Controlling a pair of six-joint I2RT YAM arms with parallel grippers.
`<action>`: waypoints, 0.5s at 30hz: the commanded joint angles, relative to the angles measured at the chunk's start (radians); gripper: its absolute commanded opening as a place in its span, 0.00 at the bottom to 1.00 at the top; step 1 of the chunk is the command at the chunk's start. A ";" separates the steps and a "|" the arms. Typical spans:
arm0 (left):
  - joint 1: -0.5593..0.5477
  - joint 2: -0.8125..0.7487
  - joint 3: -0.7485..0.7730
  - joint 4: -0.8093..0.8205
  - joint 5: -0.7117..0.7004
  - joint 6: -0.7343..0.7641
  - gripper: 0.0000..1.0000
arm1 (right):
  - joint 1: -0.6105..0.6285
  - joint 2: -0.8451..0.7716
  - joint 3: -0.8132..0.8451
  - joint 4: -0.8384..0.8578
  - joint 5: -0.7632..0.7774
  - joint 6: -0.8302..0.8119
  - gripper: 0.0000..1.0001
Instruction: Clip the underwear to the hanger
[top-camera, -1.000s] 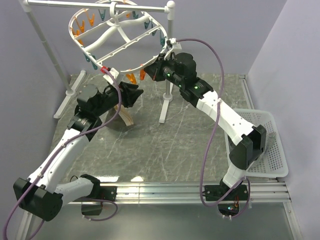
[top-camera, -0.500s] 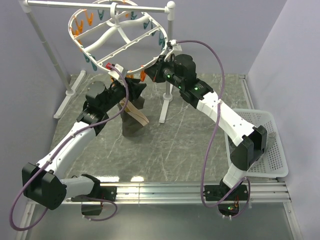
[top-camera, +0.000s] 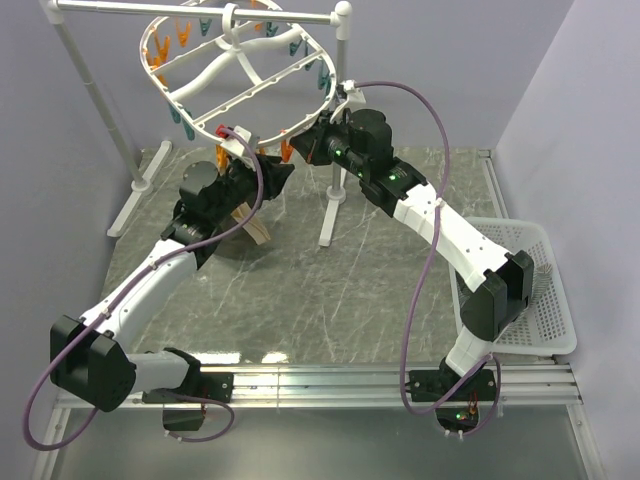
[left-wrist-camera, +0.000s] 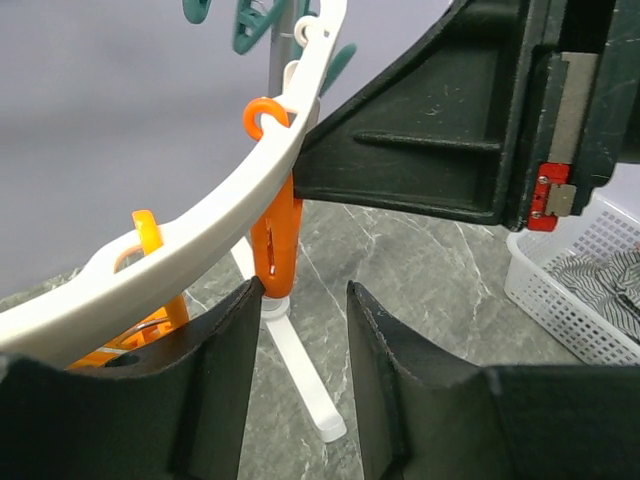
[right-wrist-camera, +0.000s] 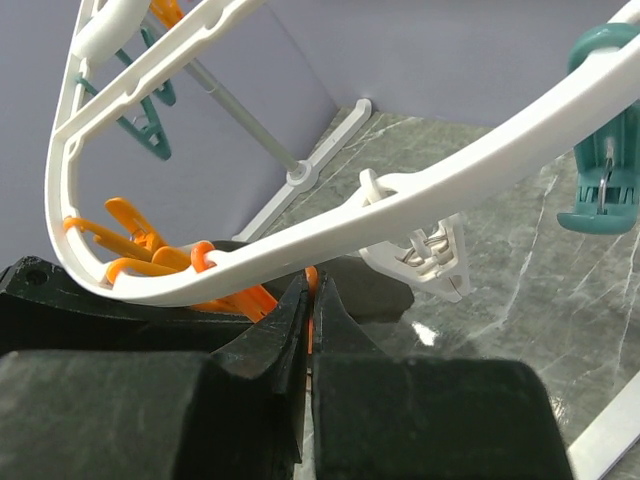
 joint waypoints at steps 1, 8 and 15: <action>0.000 0.010 0.030 0.049 -0.078 -0.011 0.46 | 0.017 -0.063 -0.005 0.012 -0.064 0.021 0.00; -0.002 0.013 0.032 0.040 -0.122 -0.014 0.51 | 0.018 -0.064 -0.013 0.018 -0.086 0.023 0.00; -0.002 0.036 0.055 0.027 -0.153 -0.014 0.54 | 0.018 -0.061 -0.010 0.013 -0.096 0.017 0.00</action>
